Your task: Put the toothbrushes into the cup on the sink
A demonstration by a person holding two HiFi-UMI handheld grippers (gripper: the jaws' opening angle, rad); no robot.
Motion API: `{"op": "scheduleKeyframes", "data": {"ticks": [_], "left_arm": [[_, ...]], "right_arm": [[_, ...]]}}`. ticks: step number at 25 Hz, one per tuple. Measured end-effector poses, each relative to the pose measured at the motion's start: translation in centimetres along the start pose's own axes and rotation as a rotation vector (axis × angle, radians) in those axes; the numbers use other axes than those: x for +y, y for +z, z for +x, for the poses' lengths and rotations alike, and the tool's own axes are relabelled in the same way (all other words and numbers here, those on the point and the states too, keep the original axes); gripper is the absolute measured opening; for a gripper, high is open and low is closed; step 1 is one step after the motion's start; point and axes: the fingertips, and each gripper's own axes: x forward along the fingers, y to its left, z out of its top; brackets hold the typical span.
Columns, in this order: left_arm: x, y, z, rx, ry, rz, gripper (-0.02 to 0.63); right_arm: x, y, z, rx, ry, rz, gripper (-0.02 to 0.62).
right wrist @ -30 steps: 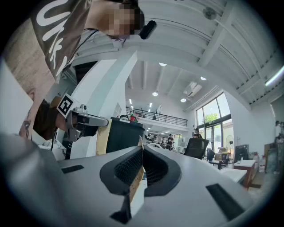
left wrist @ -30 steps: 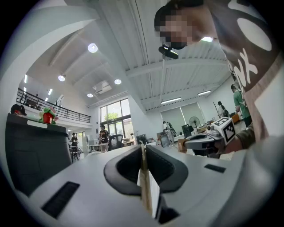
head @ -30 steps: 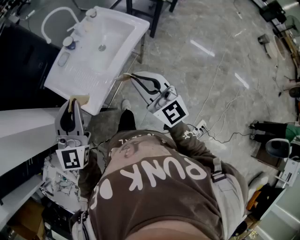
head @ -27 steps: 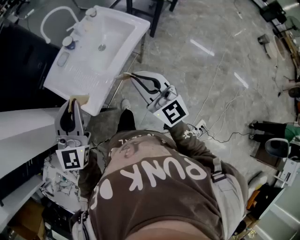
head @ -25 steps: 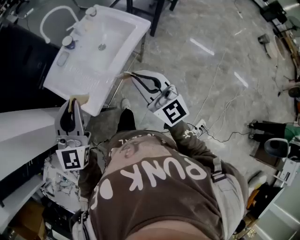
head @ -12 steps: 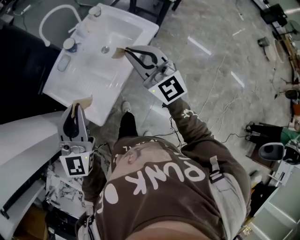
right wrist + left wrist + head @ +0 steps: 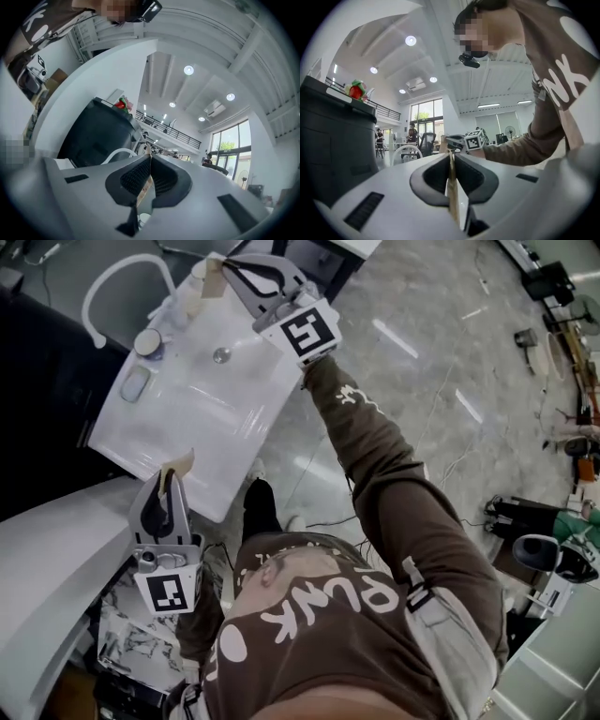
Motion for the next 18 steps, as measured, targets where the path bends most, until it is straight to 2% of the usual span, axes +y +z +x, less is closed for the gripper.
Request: {"op": "scheduleKeyframes", "data": {"ticks": [8, 13, 18], "left_arm": [[2.9, -2.1, 1.4, 0.029, 0.01, -0.031, 0.029], [4.4, -2.6, 2.5, 0.035, 0.022, -0.042, 0.029], [5.2, -3.2, 3.1, 0.047, 0.022, -0.035, 0.029]], "right_arm": [[-5.0, -10.0, 10.0, 0.106, -0.033, 0.018, 0.009], [-5.2, -15.7, 12.8, 0.179, -0.037, 0.035, 0.009], [-4.8, -19.3, 14.1, 0.234, -0.048, 0.086, 0.011]]}}
